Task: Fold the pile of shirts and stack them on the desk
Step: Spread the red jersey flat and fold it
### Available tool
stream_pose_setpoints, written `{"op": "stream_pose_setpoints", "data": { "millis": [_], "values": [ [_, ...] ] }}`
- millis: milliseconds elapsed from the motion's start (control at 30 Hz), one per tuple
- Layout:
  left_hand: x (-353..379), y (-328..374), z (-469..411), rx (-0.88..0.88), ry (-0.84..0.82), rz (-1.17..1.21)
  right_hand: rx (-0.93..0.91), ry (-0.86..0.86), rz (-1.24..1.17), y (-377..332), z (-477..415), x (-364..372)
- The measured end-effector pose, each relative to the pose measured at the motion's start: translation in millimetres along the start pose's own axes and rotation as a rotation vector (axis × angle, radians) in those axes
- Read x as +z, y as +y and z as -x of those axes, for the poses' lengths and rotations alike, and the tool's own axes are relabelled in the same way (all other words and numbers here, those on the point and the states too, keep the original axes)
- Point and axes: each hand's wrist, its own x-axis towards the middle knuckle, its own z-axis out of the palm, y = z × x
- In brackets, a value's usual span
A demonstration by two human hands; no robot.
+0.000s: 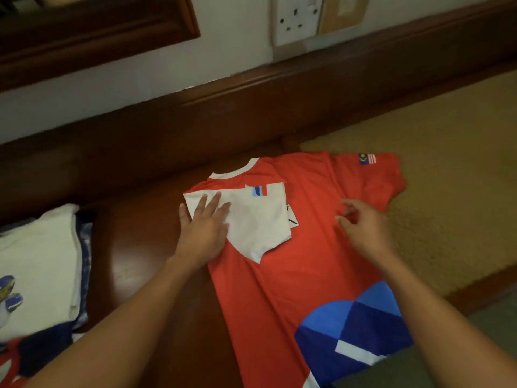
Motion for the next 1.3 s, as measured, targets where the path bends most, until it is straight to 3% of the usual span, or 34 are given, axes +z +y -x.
{"op": "stream_pose_setpoints", "data": {
  "millis": [167, 267, 333, 433, 533, 667, 967, 1067, 1300],
  "values": [
    [-5.7, 43.9, -7.6, 0.209, -0.089, 0.040, 0.133, 0.098, -0.029, 30.5, 43.0, -32.2],
    [-2.9, 65.5, -11.6, 0.275, -0.214, -0.085, 0.216, 0.119, -0.015, 47.7, 69.8, -50.6],
    [-3.9, 79.6, -14.4, 0.258, -0.185, -0.151, 0.267, 0.118, 0.021, 61.3, 88.9, -62.9],
    [-8.6, 108.2, -25.4, 0.248, -0.053, -0.056, 0.360, 0.145, 0.113, 84.8, 118.4, -79.4],
    [-12.5, 148.3, -44.1, 0.434, -0.004, 0.074, 0.481, 0.148, 0.126, 107.2, 143.4, -88.8],
    [-24.2, 210.5, -89.9, 0.661, -0.079, 0.085, 0.501, 0.122, 0.104, 122.3, 163.7, -89.9],
    [-42.4, 340.8, -179.7, 0.943, -0.177, -0.374, 0.478, 0.201, -0.030, 133.4, 174.5, -78.2],
    [-35.5, 360.0, -196.2, 0.993, -0.211, -0.539, 0.500, 0.216, -0.056, 133.1, 176.5, -77.6],
    [-36.7, 375.4, -209.5, 1.020, -0.172, -0.644, 0.421, 0.241, 0.002, 131.7, 179.8, -76.4]
  ]
}}
